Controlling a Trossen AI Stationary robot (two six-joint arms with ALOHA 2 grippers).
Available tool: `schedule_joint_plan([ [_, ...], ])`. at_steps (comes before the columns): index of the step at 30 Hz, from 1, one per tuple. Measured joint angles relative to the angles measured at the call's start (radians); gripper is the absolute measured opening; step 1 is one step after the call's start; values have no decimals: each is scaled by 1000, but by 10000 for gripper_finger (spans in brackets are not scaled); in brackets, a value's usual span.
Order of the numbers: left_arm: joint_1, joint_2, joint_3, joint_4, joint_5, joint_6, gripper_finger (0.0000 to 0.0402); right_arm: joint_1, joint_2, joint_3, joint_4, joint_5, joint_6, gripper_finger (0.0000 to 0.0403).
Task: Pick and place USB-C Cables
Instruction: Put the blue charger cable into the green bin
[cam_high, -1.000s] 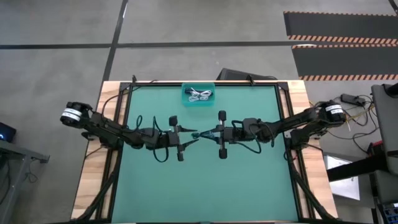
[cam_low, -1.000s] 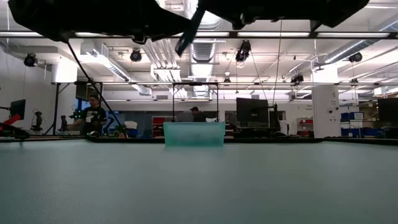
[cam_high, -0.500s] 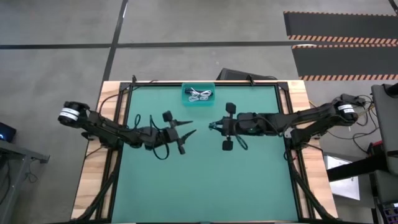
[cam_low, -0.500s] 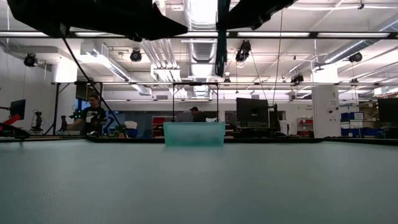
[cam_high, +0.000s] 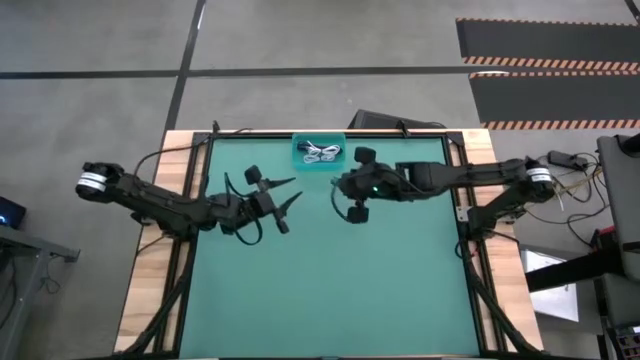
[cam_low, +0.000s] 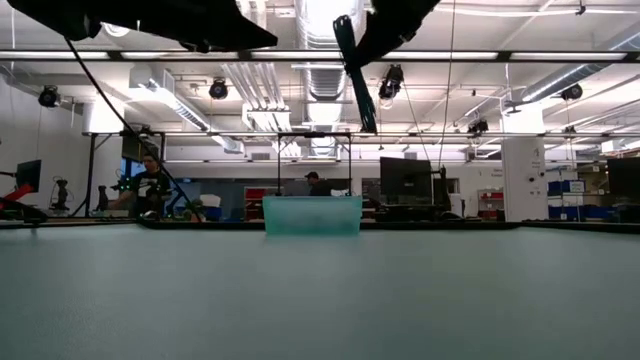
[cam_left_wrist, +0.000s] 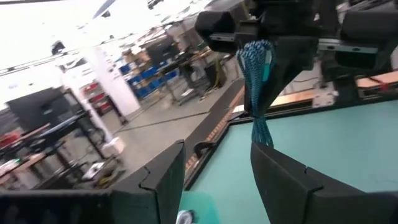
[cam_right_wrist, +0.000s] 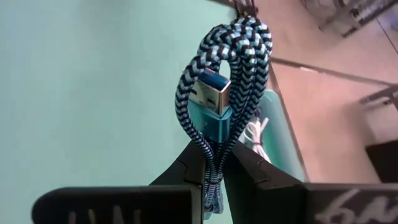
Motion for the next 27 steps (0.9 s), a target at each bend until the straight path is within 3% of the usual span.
schedule_joint_plan([
  [12,3,-82,-2,-11,-265,122,166,-161,163,238,-219,0,-102,23],
  [27,3,-90,-74,-9,-276,124,166,-291,314,367,-239,-2,-178,23],
])
